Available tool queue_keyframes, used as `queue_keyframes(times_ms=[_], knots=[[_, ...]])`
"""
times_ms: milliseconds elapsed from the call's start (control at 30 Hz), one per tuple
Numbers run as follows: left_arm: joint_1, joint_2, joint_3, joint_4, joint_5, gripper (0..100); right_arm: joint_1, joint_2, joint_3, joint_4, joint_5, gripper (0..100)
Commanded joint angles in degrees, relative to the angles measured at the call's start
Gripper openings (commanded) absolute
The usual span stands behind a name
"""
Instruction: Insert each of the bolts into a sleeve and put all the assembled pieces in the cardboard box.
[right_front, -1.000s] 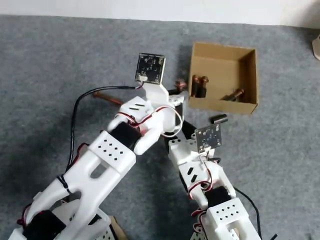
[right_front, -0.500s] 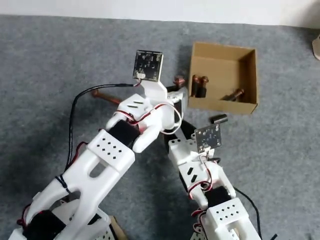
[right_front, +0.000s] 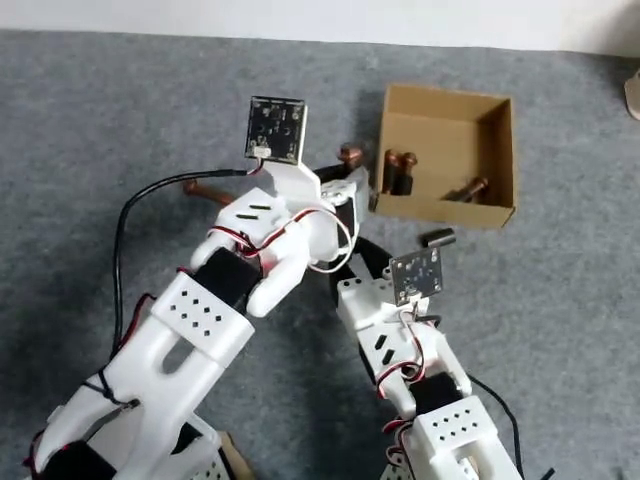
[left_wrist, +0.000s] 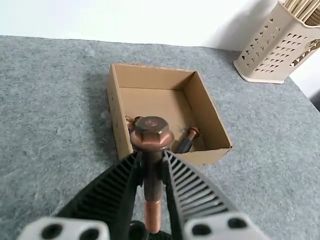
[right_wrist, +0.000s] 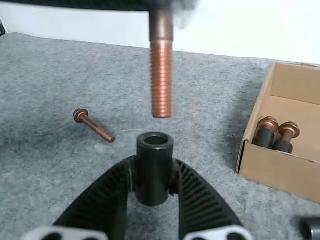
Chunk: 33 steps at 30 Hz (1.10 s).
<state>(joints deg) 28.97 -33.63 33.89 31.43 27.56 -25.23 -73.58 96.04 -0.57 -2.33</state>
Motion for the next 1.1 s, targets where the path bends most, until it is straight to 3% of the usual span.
queue_keyframes(times_ms=[0, 300, 633, 800, 1067], knots=[[-0.7, -2.7, -0.9, -0.4, 0.2, 1, -0.3, -1.1, 8.2, -0.7, 0.4, 0.4], [-0.8, -2.7, 3.5, -0.5, 0.1, 1, -0.3, -1.2, 8.2, -0.7, 0.4, 0.4], [-0.8, -2.7, 9.9, -9.4, -0.2, 1, -0.3, -1.2, 8.2, -0.7, 0.4, 0.4], [-0.8, -2.1, 10.3, -9.2, -5.4, 1, -0.3, -1.2, 8.1, -0.8, 0.4, 0.4], [-0.3, 8.1, 8.1, -9.2, -5.3, 1, 4.1, -1.2, 8.2, -9.3, 0.3, 0.4]])
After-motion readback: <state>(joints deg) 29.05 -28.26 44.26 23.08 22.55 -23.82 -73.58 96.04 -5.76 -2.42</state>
